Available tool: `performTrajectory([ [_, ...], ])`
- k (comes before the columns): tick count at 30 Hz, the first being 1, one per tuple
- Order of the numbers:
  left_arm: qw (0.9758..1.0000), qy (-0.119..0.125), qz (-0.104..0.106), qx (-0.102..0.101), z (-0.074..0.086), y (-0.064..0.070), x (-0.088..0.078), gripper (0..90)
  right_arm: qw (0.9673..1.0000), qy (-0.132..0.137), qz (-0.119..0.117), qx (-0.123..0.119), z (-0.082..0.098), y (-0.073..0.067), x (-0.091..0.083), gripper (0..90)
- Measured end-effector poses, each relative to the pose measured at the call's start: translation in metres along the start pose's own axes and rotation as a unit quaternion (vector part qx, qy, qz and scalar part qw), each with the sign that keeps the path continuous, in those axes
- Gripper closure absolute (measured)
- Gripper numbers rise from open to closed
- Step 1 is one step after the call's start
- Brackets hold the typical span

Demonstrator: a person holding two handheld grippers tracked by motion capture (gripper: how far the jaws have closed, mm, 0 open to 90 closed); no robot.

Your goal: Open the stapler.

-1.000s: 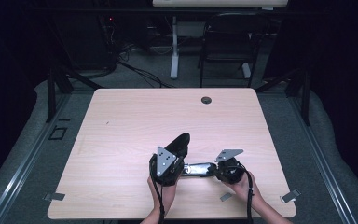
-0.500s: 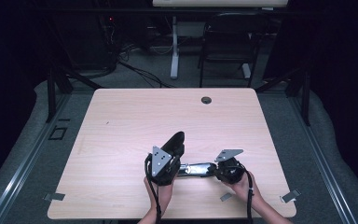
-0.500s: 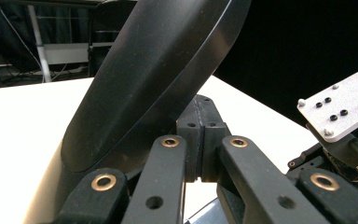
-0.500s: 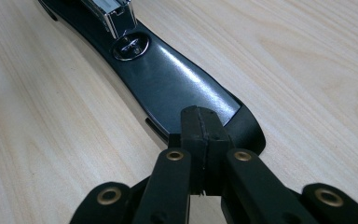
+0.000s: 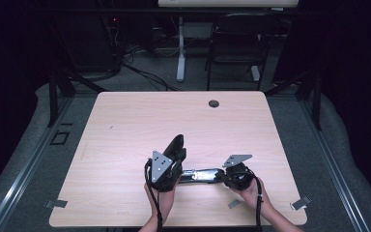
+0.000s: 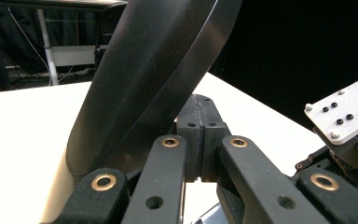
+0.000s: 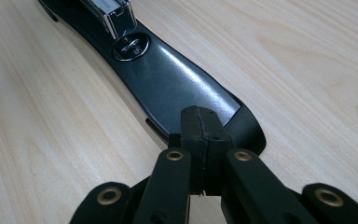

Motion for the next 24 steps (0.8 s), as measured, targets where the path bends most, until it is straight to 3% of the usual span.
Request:
performTrajectory([
  [24, 0.9996, 0.018, -0.021, -0.001, -0.004, -0.012, -0.018, 90.0, 1.0, -0.002, 0.005, -0.002, 0.0, -0.001, -0.001, 90.0],
])
Point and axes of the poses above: each handheld gripper's, and its own axes: x roughly forward along the jaws, z roughly out of its underside, y roughly to its right, the point moved 2 cm from there along x, roughly forward along the jaws, and after that the axes turned 14 degrees about z, right-handed, at the moved point
